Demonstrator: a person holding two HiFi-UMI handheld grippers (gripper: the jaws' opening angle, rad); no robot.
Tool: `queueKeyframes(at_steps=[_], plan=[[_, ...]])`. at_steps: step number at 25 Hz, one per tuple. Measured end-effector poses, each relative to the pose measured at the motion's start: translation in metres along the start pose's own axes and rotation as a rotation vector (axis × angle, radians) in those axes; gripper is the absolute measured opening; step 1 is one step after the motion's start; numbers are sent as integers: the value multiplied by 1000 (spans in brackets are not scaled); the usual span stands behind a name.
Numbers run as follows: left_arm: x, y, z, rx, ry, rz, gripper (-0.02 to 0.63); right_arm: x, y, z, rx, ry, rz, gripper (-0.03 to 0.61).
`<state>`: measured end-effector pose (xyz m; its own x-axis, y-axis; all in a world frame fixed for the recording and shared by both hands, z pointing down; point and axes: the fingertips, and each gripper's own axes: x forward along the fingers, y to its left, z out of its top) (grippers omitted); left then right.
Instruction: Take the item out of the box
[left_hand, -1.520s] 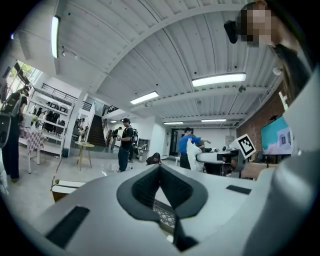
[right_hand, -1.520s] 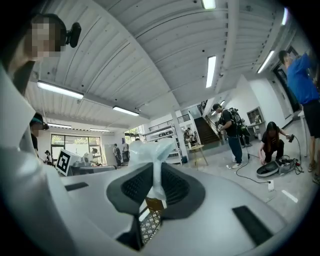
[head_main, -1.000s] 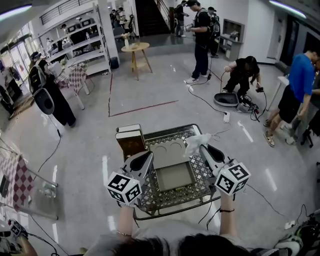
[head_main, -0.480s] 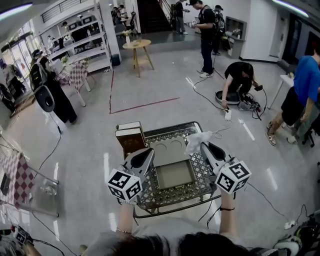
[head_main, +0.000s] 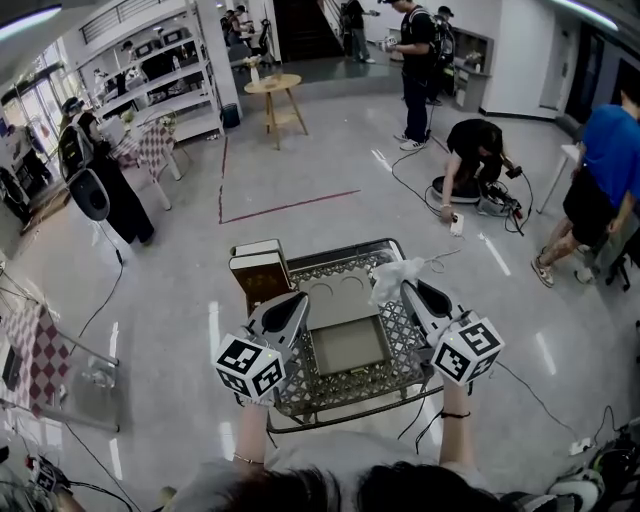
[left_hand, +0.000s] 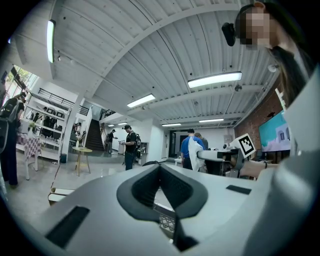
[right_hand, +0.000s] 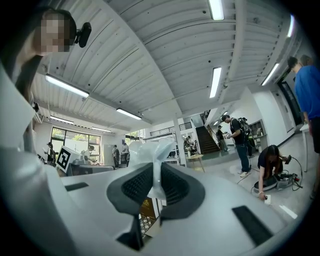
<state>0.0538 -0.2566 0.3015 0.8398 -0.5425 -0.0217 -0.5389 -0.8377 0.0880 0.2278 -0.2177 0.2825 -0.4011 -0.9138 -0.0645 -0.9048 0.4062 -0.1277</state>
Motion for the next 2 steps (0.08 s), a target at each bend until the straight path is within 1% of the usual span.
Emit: queueKeyframes(at_steps=[2], plan=[[-3, 3, 0, -1, -2, 1, 17, 2, 3, 0, -1, -2, 0, 63]])
